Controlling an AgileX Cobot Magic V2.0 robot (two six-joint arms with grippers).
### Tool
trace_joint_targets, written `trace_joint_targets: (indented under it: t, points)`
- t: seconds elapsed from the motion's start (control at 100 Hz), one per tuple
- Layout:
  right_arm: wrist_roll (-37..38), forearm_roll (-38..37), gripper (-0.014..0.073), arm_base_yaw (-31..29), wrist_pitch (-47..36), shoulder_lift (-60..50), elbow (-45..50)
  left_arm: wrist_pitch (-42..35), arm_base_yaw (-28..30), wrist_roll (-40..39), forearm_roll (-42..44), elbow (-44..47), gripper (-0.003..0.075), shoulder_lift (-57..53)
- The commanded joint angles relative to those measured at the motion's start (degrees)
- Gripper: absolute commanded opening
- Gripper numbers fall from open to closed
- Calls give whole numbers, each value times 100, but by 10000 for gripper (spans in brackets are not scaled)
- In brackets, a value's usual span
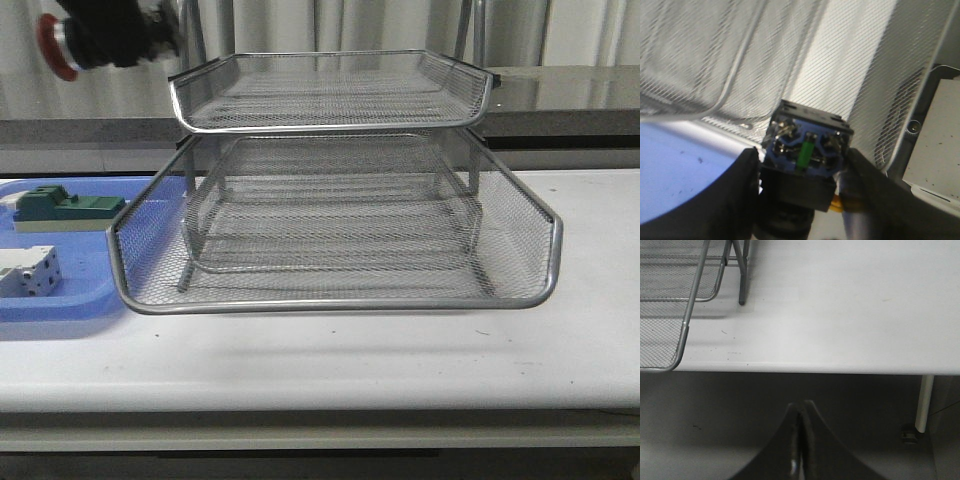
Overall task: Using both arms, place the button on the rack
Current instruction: 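Lower the button into the pulled-out mesh tray and open the left gripper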
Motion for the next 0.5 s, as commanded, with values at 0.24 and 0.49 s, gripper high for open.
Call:
trace_joint_targets:
  t: [0.24, 0.49]
  points:
    - [-20, -40, -68, -9, -305, 23, -178, -1158, -1172, -60, -203, -116, 59, 556]
    - [-20, -40, -68, -9, -305, 23, -178, -1514, -1413, -60, -170, -197, 71, 1195]
